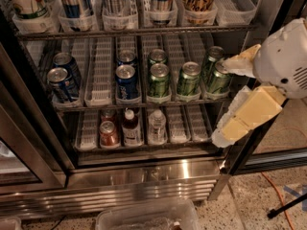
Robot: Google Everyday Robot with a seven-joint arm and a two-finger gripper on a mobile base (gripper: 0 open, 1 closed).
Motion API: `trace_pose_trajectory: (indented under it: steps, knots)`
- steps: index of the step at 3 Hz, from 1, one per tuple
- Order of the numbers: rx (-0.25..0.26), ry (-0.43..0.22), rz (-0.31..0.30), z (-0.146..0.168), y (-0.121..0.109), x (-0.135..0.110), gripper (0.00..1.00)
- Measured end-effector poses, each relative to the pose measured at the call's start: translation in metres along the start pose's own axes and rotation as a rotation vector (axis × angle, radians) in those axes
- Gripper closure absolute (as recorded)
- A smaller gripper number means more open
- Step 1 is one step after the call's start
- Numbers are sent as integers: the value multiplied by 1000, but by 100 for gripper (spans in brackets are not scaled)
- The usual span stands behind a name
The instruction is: Pick green can from middle shelf of fridge
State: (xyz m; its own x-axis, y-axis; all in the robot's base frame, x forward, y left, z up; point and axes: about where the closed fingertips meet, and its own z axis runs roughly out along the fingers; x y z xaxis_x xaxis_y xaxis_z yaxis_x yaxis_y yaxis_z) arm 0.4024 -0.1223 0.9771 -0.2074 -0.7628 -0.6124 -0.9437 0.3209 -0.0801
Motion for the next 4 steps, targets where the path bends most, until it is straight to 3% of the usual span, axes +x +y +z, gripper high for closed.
trace_pose_trajectory:
  steps: [1,2,3,4]
  knots:
    - [93,27,-23,11,2,6,0]
    - [219,8,-58,22,-3,9,0]
    - [317,-63,-86,34,-17,13,0]
    - [413,-184,-97,42,-44,12,0]
